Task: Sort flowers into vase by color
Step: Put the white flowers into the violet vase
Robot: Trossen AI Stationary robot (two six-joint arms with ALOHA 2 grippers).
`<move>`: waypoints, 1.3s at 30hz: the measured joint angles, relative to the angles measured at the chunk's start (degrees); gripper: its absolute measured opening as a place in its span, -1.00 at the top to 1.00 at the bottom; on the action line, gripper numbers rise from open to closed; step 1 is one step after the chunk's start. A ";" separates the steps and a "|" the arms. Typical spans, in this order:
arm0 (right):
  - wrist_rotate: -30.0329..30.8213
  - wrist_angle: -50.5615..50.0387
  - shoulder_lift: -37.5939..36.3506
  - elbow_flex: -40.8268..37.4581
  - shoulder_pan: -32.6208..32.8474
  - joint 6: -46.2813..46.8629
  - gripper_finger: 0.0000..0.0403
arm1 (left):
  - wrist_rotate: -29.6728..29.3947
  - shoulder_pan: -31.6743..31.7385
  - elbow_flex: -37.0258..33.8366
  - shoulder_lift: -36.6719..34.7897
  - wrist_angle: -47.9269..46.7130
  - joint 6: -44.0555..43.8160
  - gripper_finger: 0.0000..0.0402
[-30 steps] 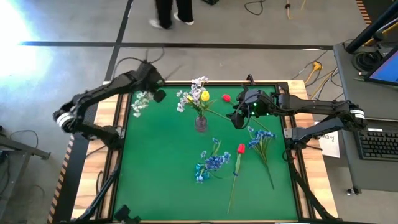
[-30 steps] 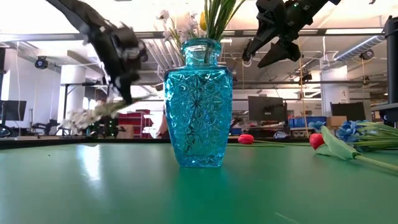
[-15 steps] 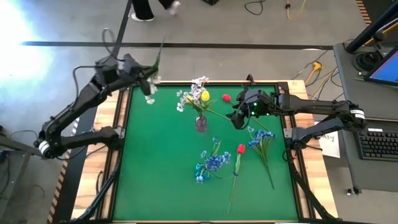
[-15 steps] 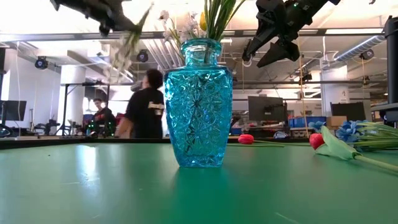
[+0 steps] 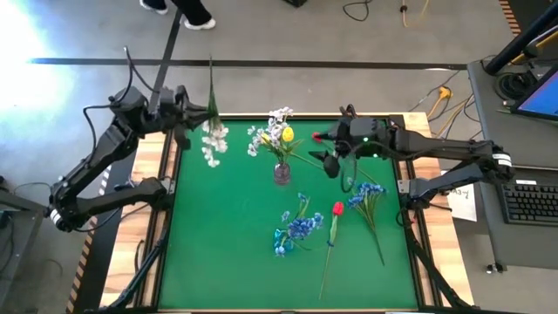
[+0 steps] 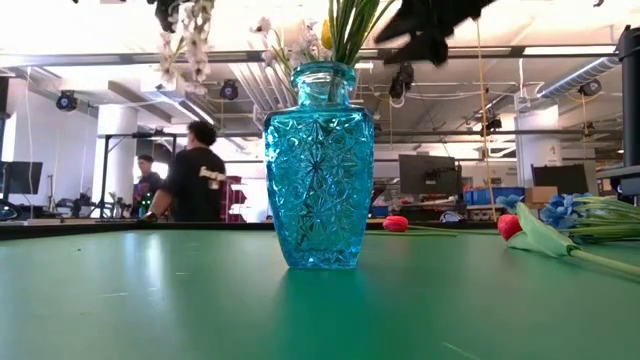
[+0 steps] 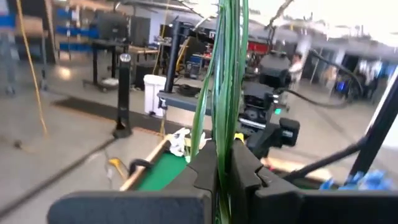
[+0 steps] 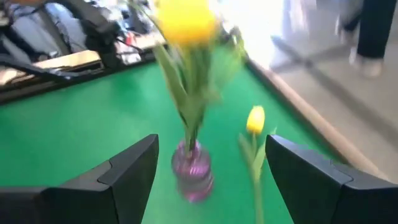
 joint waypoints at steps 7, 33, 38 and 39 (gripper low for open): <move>0.87 2.66 1.74 10.06 3.95 -30.44 -0.42 | 0.06 -0.03 -0.02 0.22 -2.54 -13.11 1.00; 0.78 20.95 22.80 35.25 4.51 -87.76 -0.22 | -14.31 -30.45 -0.07 0.59 6.77 -33.39 1.00; -0.02 20.48 23.92 36.66 7.04 -91.07 -0.21 | -19.93 -36.64 -0.07 2.50 13.24 -32.76 1.00; -0.05 20.33 24.18 36.79 7.63 -92.88 -0.20 | -20.77 -37.48 -0.07 3.12 14.60 -33.06 1.00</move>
